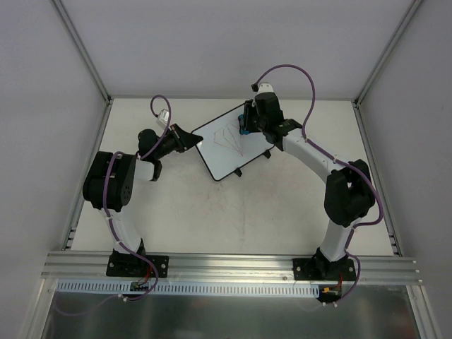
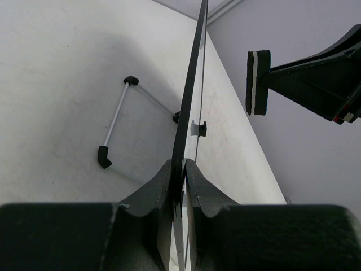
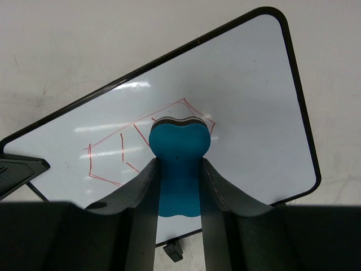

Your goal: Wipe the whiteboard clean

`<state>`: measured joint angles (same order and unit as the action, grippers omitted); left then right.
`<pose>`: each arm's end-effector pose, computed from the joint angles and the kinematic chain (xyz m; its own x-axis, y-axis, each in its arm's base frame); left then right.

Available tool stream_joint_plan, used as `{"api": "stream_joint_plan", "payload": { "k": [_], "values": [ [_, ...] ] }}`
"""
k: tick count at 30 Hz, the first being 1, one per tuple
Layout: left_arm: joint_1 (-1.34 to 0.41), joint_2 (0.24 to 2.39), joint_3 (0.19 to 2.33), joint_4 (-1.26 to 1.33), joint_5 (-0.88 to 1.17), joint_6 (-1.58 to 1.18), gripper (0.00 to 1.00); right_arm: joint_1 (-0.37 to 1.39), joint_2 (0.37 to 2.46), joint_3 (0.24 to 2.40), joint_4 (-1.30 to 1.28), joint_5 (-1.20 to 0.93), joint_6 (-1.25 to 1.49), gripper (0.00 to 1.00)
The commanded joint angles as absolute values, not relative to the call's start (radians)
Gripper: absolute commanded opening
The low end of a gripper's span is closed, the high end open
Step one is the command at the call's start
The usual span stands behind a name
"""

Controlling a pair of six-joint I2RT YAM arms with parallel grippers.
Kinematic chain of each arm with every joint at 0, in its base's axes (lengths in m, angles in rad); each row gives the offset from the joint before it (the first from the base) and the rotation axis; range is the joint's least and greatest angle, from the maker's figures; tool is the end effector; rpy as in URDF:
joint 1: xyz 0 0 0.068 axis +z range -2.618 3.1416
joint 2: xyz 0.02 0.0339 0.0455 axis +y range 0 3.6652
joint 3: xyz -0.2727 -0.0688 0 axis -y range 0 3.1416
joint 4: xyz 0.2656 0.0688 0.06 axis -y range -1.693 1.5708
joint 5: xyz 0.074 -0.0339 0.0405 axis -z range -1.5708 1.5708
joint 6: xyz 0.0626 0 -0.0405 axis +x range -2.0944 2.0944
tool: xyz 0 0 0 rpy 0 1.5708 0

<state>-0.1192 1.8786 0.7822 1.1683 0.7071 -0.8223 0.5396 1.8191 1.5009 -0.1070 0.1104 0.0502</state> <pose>0.3909 -0.0878 0.1733 -0.4891 -0.5024 -0.7130 0.5516 0.4550 -0.6991 0.4172 0.2418 0.2955 -0.3748 -0.1663 -0.9121 -0.4063 0.9138 0.0003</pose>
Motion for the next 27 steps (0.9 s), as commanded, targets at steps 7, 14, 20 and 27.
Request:
{"api": "stream_joint_plan", "payload": {
  "k": [7,14,20,27],
  "values": [
    [-0.129,1.885,0.782,1.223,0.703,-0.788,0.04,0.538,1.868,1.532,0.052,0.071,0.089,0.0],
    [-0.129,1.91,0.788,1.23,0.706,-0.796,0.0,0.569,1.908,1.488,0.235,0.063,0.084,0.0],
    [-0.129,1.914,0.79,1.235,0.716,-0.793,0.0,0.598,1.922,1.496,0.247,0.092,0.041,0.0],
    [-0.129,1.91,0.793,1.224,0.723,-0.79,0.0,0.603,1.957,1.515,0.239,0.144,0.041,0.0]
  ]
}}
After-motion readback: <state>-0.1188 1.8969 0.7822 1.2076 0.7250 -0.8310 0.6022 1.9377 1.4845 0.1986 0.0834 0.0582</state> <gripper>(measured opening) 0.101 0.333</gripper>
